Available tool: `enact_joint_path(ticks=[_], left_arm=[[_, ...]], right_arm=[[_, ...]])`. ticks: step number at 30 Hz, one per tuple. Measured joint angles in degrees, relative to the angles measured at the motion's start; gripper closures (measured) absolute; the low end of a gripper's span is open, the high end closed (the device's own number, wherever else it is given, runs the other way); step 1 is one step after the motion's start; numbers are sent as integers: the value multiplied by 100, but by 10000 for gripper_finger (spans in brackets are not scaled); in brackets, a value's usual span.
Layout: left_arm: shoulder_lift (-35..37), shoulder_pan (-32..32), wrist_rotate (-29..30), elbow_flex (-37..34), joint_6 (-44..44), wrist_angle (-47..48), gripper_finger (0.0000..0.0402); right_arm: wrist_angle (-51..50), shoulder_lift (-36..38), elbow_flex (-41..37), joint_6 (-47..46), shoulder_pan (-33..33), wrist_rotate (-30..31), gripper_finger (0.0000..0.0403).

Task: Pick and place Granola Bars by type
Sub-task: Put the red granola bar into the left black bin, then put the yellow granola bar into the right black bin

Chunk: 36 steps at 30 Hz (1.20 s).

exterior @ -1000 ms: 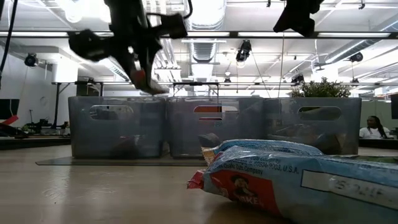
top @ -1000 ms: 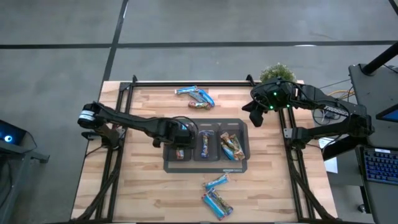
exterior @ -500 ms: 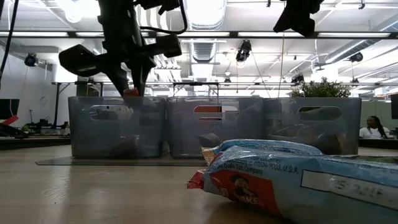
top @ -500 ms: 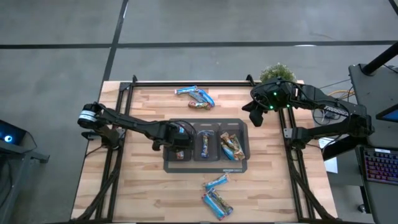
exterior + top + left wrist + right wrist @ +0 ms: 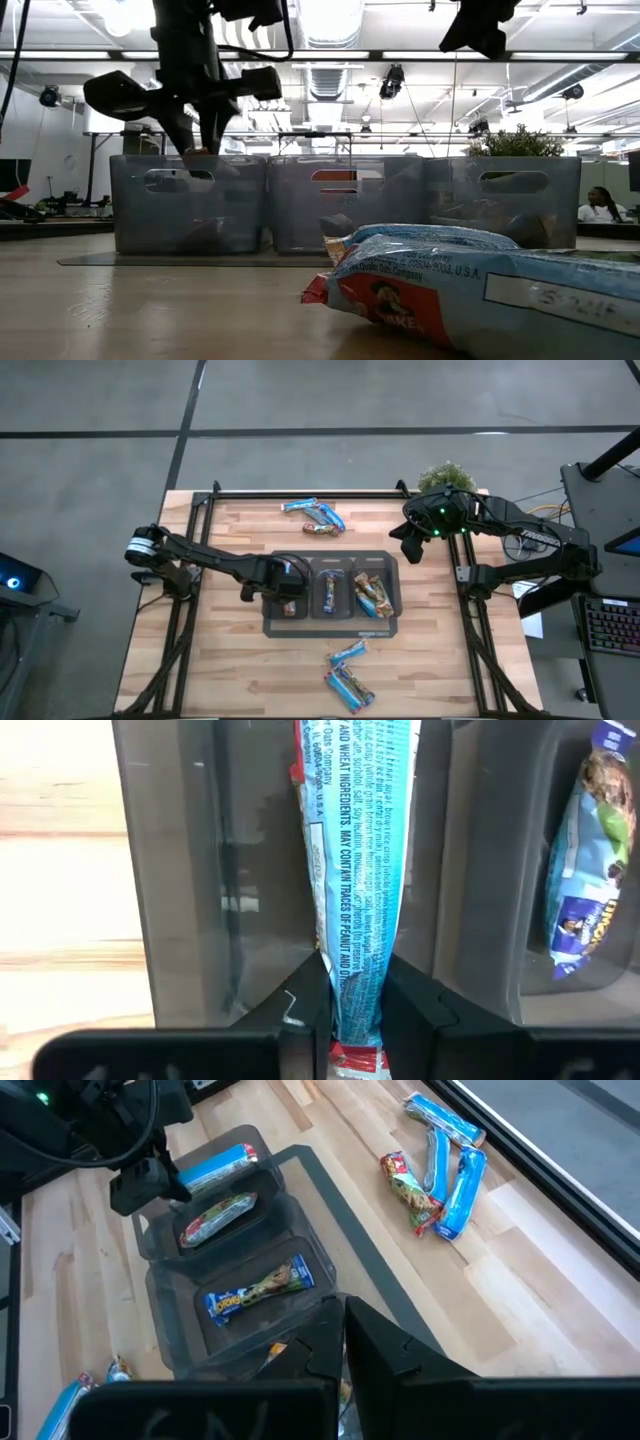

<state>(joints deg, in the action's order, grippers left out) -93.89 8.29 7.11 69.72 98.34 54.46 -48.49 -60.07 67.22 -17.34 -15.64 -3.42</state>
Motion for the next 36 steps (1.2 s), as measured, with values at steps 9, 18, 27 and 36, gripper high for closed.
enact_joint_path(ticks=[9,18,27,36], left_arm=[[-4,0,-499,-544,186,-562,351],[-4,-2,-555,-728,182,-786,313],[-4,-4,-817,-728,51,-751,247],[9,-7,-1076,-391,-323,-733,244]], right_arm=[[4,0,0,0,0,13,394],[35,0,-1,-5,1,11,394],[131,-1,-2,-18,0,9,394],[131,-2,-2,-20,0,-3,394]])
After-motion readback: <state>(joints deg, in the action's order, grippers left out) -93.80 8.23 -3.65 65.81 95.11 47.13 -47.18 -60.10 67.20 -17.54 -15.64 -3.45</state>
